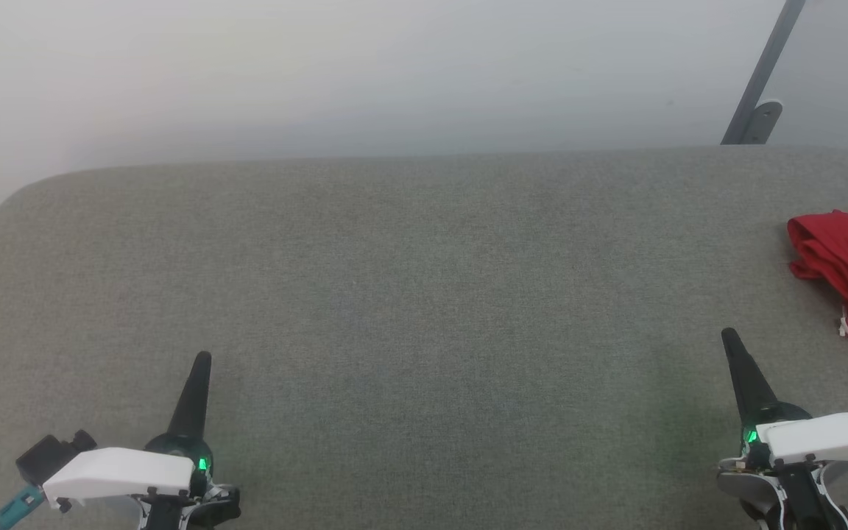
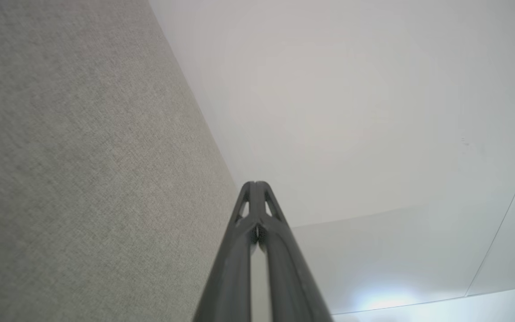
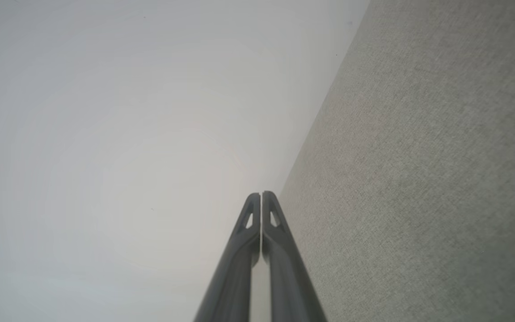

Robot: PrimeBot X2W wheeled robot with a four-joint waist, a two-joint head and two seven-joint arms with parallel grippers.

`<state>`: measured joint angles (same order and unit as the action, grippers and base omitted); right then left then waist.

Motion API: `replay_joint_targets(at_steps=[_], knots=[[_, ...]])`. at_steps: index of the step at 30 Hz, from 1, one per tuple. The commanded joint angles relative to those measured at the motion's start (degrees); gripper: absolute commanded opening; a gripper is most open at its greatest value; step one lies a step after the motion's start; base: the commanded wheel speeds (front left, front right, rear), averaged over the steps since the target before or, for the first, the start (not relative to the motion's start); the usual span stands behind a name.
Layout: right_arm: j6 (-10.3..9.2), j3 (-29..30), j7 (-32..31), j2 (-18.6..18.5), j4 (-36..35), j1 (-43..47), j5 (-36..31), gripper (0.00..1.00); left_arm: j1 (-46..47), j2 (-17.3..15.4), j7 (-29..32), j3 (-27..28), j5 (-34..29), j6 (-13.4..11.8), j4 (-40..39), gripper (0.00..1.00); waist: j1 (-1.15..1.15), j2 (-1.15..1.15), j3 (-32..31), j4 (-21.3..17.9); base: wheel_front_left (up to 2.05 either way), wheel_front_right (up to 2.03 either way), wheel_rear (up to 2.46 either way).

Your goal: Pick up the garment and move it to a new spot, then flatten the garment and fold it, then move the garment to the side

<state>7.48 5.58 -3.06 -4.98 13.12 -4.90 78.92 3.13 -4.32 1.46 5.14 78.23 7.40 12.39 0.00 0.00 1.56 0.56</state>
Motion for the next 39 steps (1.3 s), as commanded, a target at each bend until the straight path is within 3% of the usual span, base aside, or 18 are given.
replay_joint_targets(at_steps=[1,39], knots=[[0.03,0.12,-0.45,0.24,-0.16,-0.69,1.20,0.00,1.22,0.06,0.48,0.25,1.26,0.11,-0.10,0.00,0.00,0.00,-0.05,-0.02,0.00,0.00,0.00],[0.02,1.07,-3.71,2.29,1.03,-1.52,13.65,0.00,3.32,0.88,4.65,0.66,15.01,0.16,1.73,0.00,0.00,0.00,-1.38,-0.56,0.00,0.00,0.00]])
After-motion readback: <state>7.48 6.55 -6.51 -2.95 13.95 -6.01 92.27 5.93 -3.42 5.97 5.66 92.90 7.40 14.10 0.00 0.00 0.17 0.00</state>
